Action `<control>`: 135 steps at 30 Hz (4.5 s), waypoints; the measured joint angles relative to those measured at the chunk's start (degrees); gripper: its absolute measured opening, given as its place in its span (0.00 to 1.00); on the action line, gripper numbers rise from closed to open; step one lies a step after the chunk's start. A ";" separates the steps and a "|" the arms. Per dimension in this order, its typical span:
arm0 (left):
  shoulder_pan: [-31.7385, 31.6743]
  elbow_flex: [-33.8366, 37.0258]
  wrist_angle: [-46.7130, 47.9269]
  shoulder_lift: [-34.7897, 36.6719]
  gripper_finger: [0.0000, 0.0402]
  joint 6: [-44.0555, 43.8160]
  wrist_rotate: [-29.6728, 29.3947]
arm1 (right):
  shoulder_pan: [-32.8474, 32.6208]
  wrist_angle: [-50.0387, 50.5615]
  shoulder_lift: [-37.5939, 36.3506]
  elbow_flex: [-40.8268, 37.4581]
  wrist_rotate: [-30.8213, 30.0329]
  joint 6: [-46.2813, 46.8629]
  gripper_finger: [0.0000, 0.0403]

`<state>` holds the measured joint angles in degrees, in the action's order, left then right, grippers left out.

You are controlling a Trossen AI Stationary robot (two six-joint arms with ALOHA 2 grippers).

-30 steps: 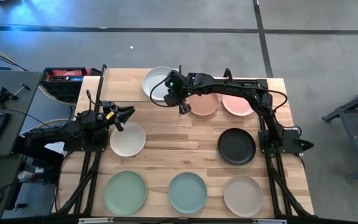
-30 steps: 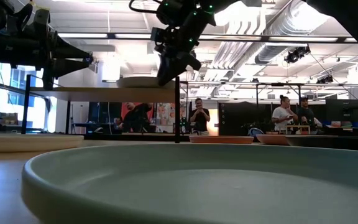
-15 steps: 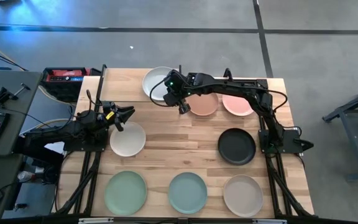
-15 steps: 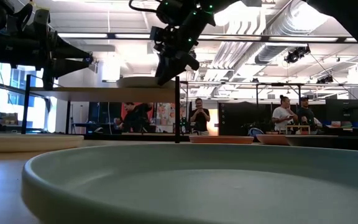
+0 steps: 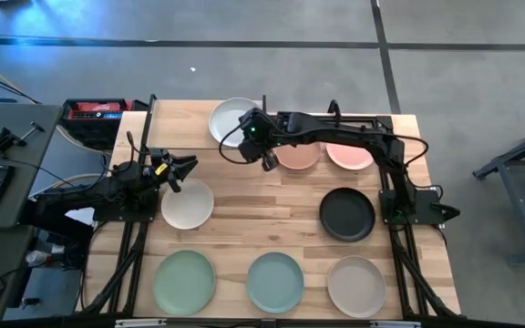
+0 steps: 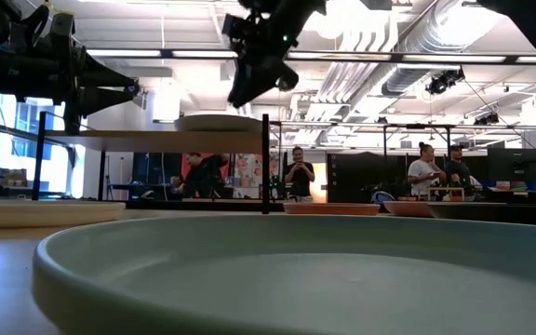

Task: Place and stack plates onto a shelf
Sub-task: Stack the green plate on top of the light blue plate on the shelf

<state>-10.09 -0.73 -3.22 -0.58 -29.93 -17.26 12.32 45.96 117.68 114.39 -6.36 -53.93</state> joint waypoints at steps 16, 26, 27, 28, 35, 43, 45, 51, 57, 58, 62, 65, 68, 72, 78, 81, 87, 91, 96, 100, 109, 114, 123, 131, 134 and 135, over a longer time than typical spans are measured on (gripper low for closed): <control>-0.02 0.02 -0.07 0.00 0.30 0.11 2.34 | -5.74 1.69 -1.66 12.12 -2.70 18.43 0.28; -0.02 0.02 -3.78 0.00 0.30 0.13 6.08 | -8.05 6.73 -1.66 18.20 -2.72 32.44 0.28; -0.02 0.02 -4.97 0.02 0.30 0.15 7.32 | -8.46 7.80 -1.63 18.58 -2.39 34.23 0.28; 0.00 -0.01 -5.96 0.02 0.30 0.14 8.53 | -8.94 8.58 -1.61 18.92 -0.97 35.77 0.28; -0.02 -4.35 -6.02 0.00 0.30 3.43 14.57 | -13.31 8.78 -1.59 19.15 3.40 43.46 0.28; 0.00 -14.11 2.04 -4.06 0.30 7.07 19.74 | -18.43 8.67 -1.59 19.15 -1.22 47.46 0.28; 0.00 -17.39 6.26 -6.45 0.30 7.82 20.30 | -19.39 8.67 -1.59 19.15 -2.60 48.19 0.28; 0.00 -28.39 22.20 -14.69 0.30 12.69 24.98 | -21.25 8.68 -1.57 19.15 -4.63 51.84 0.28; 0.08 -38.10 36.78 -22.05 0.30 16.58 29.32 | -21.88 9.58 -1.57 19.00 -4.64 55.45 0.28; 0.18 -39.27 38.55 -23.08 0.30 16.76 29.60 | -22.01 9.99 -1.56 18.97 -4.61 55.66 0.28; 1.36 -42.96 43.47 -27.02 0.30 17.69 31.62 | -22.14 12.26 -1.55 18.95 -4.56 56.61 0.28; 3.13 -44.48 45.76 -29.65 0.30 17.56 32.09 | -22.12 14.02 -1.55 18.93 -4.51 56.61 0.28; 5.88 -45.10 47.85 -32.25 0.30 15.36 32.09 | -22.12 15.44 -1.55 18.93 -4.44 56.57 0.28; 11.37 -45.16 49.14 -36.71 0.30 11.90 32.11 | -22.12 17.85 -1.55 18.93 -4.40 56.03 0.28; 20.03 -45.12 48.99 -44.53 0.30 9.06 32.13 | -22.08 21.64 -1.55 18.93 -4.40 53.52 0.28; 23.56 -45.12 48.92 -48.27 0.30 7.74 32.13 | -22.08 23.16 -1.53 18.93 -4.40 53.48 0.28; 29.71 -45.12 48.85 -54.95 0.30 3.05 31.61 | -22.08 25.22 -1.53 18.91 -4.40 53.48 0.28; 33.66 -45.12 48.84 -59.55 0.30 1.31 30.41 | -22.08 26.18 -1.53 18.91 -3.91 53.49 0.28; 37.03 -45.12 48.79 -65.46 0.30 0.01 28.36 | -22.08 26.27 -1.53 18.91 -2.03 53.49 0.28; 38.72 -45.12 47.55 -69.84 0.30 -0.95 28.56 | -22.10 26.31 -1.53 18.91 -1.58 53.48 0.28; 40.85 -45.12 45.99 -77.07 0.30 -2.88 28.55 | -22.10 27.05 -1.53 18.88 -1.56 53.48 0.28; 40.96 -45.10 45.40 -80.32 0.30 -3.02 28.52 | -22.10 27.13 -1.53 18.88 -1.56 53.48 0.28; 40.90 -45.08 45.41 -85.12 0.30 -3.29 27.04 | -22.10 27.60 -1.51 18.88 0.05 53.92 0.28; 40.90 -45.10 45.35 -87.44 0.29 -3.96 27.14 | -22.10 27.63 -1.50 18.88 0.51 53.92 0.28; 40.90 -45.10 45.22 -87.78 0.25 -3.99 27.15 | -22.12 28.08 -1.50 18.88 0.51 53.92 0.28; 40.90 -45.10 45.34 -87.76 0.23 -4.00 27.17 | -22.12 28.17 -1.50 18.88 0.51 53.92 0.28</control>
<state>30.81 -45.82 42.11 -88.33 -33.93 9.91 -9.80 74.13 116.18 133.27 -5.85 -0.01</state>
